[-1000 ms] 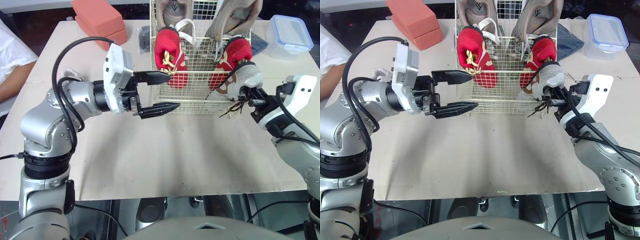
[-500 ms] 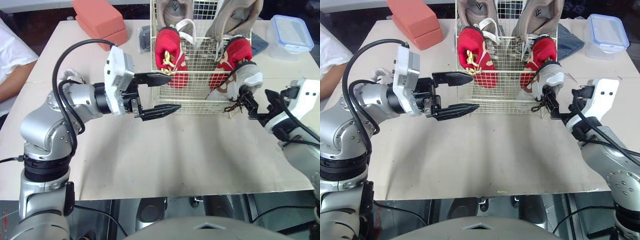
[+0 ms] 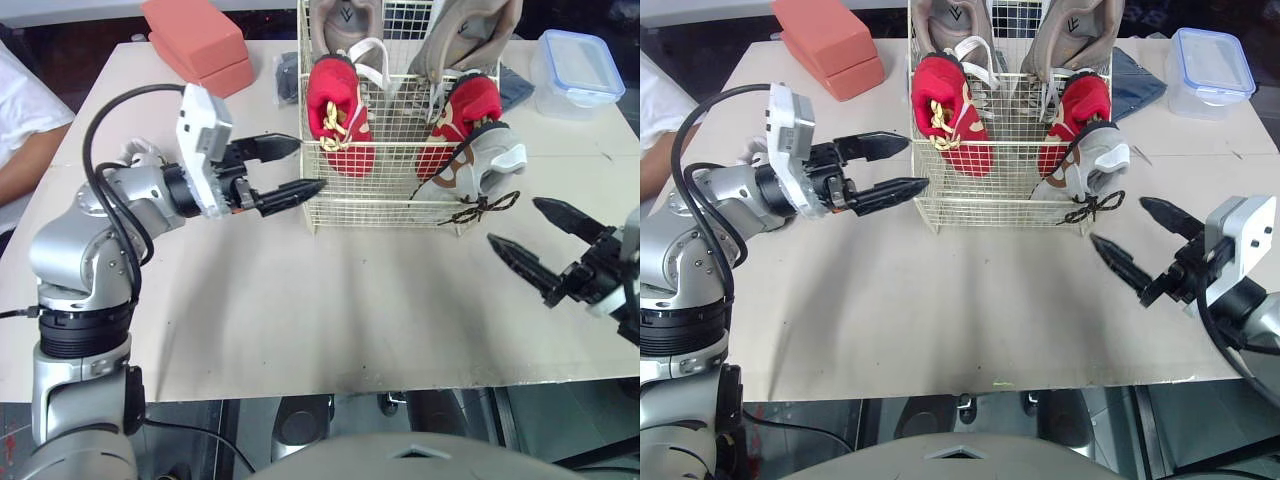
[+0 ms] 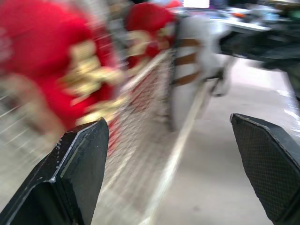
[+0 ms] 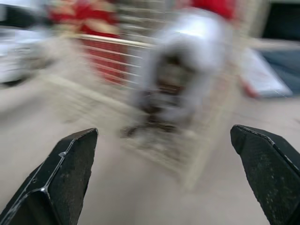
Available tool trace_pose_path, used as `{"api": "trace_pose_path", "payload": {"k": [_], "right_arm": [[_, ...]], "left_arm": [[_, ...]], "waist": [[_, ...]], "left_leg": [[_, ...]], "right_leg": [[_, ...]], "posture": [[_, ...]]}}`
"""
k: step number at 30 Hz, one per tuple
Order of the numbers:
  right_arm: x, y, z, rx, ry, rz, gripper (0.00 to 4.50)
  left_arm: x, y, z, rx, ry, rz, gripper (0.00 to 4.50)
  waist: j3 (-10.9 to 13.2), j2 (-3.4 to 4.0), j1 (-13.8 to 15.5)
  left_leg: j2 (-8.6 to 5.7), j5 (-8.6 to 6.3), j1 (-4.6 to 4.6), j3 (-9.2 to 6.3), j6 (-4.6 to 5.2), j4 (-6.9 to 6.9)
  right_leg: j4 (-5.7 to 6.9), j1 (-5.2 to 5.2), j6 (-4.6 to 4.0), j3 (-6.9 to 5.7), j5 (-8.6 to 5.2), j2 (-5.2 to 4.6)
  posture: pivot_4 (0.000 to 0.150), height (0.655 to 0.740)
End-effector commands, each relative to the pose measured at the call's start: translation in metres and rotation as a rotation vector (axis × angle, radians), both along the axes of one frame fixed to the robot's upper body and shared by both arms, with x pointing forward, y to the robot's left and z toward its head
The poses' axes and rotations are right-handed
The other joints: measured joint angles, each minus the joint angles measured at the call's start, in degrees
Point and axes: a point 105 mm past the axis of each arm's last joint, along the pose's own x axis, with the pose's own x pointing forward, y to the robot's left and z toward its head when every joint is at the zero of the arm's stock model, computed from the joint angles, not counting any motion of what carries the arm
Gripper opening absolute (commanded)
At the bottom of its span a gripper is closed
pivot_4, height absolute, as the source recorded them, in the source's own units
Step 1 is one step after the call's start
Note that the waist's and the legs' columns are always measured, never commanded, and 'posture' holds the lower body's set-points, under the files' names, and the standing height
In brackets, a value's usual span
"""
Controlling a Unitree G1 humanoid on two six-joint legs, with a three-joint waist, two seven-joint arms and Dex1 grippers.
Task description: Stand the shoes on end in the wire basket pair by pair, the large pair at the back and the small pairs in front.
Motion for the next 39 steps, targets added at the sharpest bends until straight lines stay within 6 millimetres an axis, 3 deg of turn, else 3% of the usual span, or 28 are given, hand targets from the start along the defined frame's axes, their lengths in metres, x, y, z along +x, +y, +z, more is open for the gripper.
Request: {"api": "trace_pose_path", "payload": {"k": [1,9,14,17,25,29,32,39], "right_arm": [[-0.015,0.028,0.002,-0.017,-0.094,0.168,4.48],[-0.025,0.072,0.006,0.055,-0.199,0.364,4.48],[-0.015,0.075,0.007,0.034,-0.276,0.354,4.48],[-0.011,0.073,0.002,0.014,-0.285,0.340,4.48],[-0.006,0.072,-0.003,0.002,-0.306,0.319,4.48],[-0.005,0.072,-0.004,-0.004,-0.312,0.310,4.48],[-0.005,0.073,-0.006,-0.011,-0.314,0.305,4.48],[0.000,0.074,-0.006,-0.008,-0.326,0.303,4.48]], "left_arm": [[0.012,0.040,0.015,-0.028,-0.064,0.173,4.50],[0.030,0.130,0.006,0.008,-0.052,0.494,4.50],[0.040,0.185,-0.002,0.022,-0.028,0.687,4.50],[0.043,0.206,-0.004,0.022,-0.004,0.763,4.50],[0.049,0.249,-0.010,-0.010,0.061,0.950,4.50],[0.050,0.261,-0.012,-0.051,0.096,1.027,4.50],[0.047,0.272,-0.025,0.012,0.163,1.101,4.50],[0.057,0.264,-0.045,0.051,0.264,1.115,4.50]], "waist": [[0.0,-0.01,0.0],[0.0,-0.06,0.0],[0.0,-0.22,0.1],[-0.1,-0.38,0.2],[-0.1,-0.48,0.0],[-0.1,-0.53,0.0],[-0.2,-0.56,0.0],[-0.2,-0.70,0.2]], "left_leg": [[0.01,0.00,-0.01,0.00,0.00,0.00],[0.03,0.02,-0.01,-0.01,-0.04,0.01],[0.02,0.03,-0.04,-0.02,-0.05,0.04],[0.01,0.01,-0.07,-0.04,-0.02,0.03],[-0.04,0.06,-0.07,0.00,-0.11,0.07],[-0.03,0.06,-0.08,0.02,-0.11,0.07],[-0.03,0.07,-0.08,0.03,-0.14,0.08],[-0.03,0.07,-0.10,0.01,-0.13,0.11]], "right_leg": [[0.00,0.00,0.00,0.00,0.00,-0.02],[0.02,-0.01,-0.01,-0.06,0.00,-0.07],[0.02,-0.01,-0.01,-0.12,0.00,-0.14],[0.02,-0.01,-0.02,-0.16,0.00,-0.16],[0.07,-0.01,-0.03,-0.19,0.01,-0.15],[0.09,-0.03,-0.03,-0.20,0.01,-0.15],[0.10,-0.04,-0.03,-0.21,0.01,-0.16],[0.12,-0.03,-0.02,-0.30,0.01,-0.17]], "posture": [[0.150,0.6860],[0.150,0.6860],[0.150,0.6860],[0.150,0.6860],[0.150,0.6860],[0.150,0.6860],[0.150,0.6860],[0.150,0.6860]]}}
